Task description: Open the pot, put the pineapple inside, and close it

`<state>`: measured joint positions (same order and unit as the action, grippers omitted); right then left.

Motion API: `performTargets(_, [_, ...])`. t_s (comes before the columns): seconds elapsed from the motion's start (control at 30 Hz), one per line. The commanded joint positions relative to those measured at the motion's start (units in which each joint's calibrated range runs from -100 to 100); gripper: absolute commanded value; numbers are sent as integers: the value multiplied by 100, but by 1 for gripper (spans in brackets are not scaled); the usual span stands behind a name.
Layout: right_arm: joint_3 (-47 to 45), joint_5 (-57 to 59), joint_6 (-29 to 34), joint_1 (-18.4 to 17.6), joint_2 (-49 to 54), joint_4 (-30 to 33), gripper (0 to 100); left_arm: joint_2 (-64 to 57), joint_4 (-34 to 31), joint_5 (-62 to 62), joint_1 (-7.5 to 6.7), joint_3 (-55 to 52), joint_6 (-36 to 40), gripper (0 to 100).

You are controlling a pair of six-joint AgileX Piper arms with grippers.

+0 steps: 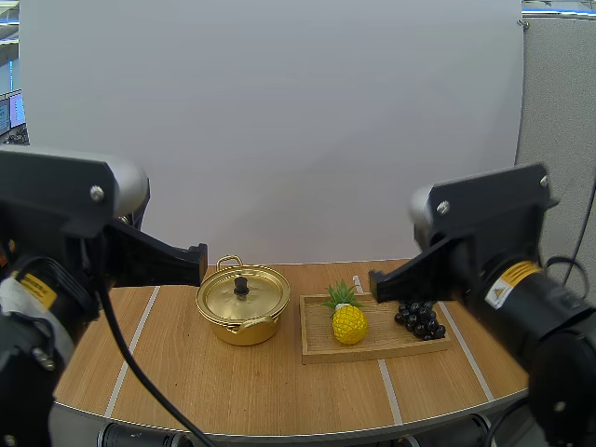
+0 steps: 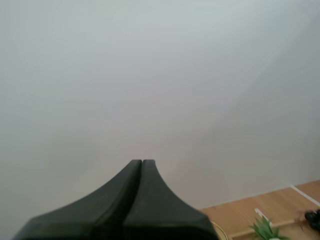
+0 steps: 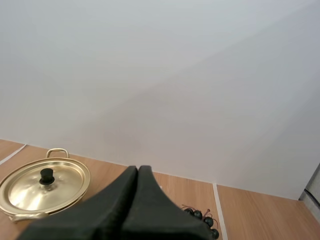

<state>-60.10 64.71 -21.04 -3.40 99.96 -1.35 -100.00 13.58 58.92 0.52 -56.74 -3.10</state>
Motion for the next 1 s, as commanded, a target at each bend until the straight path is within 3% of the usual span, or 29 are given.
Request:
performTargets(0.0, [551,1172,17,27,4,36,0,0,21,1310,11,596,41,0])
performTargets(0.17, [1109,2300,17,27,4,-23,0,0,21,1908,11,881,41,0])
performTargets(0.43, [1184,3495,17,27,-350,-38,0,289,79,2511,11,881,41,0])
performTargets(0.97, [1184,3430,138,27,-2164,-38,0,2792,625,2084,11,881,-186,0])
